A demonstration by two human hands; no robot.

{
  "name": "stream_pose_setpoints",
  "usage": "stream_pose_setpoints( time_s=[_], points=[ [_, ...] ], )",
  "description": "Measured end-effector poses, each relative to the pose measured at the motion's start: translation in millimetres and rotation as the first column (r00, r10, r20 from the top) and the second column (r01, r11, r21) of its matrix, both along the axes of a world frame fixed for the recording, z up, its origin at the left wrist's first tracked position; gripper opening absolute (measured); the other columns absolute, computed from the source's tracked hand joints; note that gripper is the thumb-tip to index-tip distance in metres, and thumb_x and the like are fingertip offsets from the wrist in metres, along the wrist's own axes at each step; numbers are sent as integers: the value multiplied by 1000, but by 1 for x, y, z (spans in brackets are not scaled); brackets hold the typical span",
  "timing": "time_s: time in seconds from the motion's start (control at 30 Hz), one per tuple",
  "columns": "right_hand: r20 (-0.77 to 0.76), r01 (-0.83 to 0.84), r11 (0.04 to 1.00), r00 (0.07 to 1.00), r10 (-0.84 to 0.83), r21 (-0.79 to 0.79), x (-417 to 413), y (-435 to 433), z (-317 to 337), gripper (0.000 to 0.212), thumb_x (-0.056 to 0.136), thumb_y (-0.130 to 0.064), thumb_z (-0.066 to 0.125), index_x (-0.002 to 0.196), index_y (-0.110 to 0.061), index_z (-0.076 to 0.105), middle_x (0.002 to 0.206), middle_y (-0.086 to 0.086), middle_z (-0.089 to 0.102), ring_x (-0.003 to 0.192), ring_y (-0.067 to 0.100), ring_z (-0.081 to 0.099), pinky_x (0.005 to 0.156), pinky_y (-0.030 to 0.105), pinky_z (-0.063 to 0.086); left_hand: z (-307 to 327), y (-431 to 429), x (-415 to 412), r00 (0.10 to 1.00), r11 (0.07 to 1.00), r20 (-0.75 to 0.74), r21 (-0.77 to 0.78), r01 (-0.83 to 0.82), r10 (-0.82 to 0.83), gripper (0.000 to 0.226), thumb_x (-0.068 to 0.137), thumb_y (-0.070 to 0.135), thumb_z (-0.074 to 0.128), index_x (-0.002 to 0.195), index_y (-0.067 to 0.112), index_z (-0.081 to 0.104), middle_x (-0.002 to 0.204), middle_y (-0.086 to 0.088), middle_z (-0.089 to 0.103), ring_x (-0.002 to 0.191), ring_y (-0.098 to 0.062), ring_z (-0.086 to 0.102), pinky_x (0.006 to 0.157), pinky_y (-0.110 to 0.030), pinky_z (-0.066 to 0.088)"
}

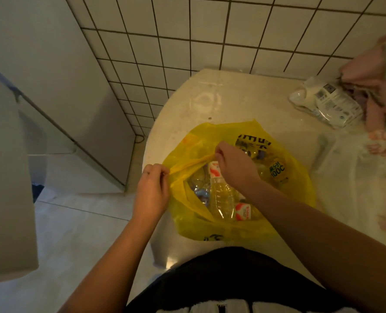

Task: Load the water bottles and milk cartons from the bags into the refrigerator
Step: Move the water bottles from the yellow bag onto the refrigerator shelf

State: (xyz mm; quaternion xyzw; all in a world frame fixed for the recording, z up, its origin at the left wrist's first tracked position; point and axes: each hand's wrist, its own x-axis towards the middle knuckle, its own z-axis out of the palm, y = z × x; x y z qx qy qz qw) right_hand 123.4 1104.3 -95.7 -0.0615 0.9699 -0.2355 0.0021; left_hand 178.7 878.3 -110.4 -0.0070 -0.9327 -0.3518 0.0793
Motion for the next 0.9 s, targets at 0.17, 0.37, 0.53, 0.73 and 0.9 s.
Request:
stream_pose_setpoints(
  time_s=[0.17, 0.37, 0.53, 0.73, 0.9],
  points=[
    [74, -162, 980, 982, 171, -118, -31, -29, 10, 14, 100, -16, 48, 109, -13, 59, 105, 6, 63, 93, 24, 59, 73, 32, 43, -16, -27, -6, 995, 995, 5, 0, -97, 97, 15, 93, 2, 53, 97, 14, 63, 102, -4, 49, 84, -12, 49, 67, -15, 37],
    [83, -182, 966, 976, 199, -184, -43, -25, 4, 36, 91, -7, 57, 127, -15, 55, 133, 4, 50, 111, 21, 56, 93, 37, 48, -36, -25, -18, 940, 985, 327, -164, -47, 99, 26, 92, 18, 56, 116, 13, 65, 130, -10, 52, 114, -30, 53, 96, -39, 46],
    [52, -170, 972, 982, 180, -162, -5, -8, 0, 31, 86, -20, 67, 117, -20, 62, 113, -4, 54, 102, 13, 56, 86, 32, 48, -13, -7, -10, 1000, 998, -2, -54, 15, -15, 27, 88, 33, 62, 112, 21, 63, 130, -1, 52, 120, -23, 43, 97, -39, 41],
    [90, -133, 980, 985, 148, -147, 36, -8, -13, 56, 85, -30, 69, 137, -27, 48, 133, -1, 52, 121, 19, 48, 100, 38, 41, 3, 8, 17, 947, 946, 144, -111, 305, -288, 53, 85, 68, 50, 120, 29, 57, 120, 8, 54, 106, -13, 50, 86, -36, 49],
    [131, -110, 988, 983, 125, -111, 33, -15, -16, 58, 85, -35, 68, 138, -29, 45, 134, -1, 56, 122, 25, 47, 100, 38, 37, -5, 25, 32, 935, 989, 324, 21, 145, -144, 20, 89, 36, 61, 94, 27, 44, 86, 8, 50, 81, -19, 56, 57, -28, 33]
  ],
)
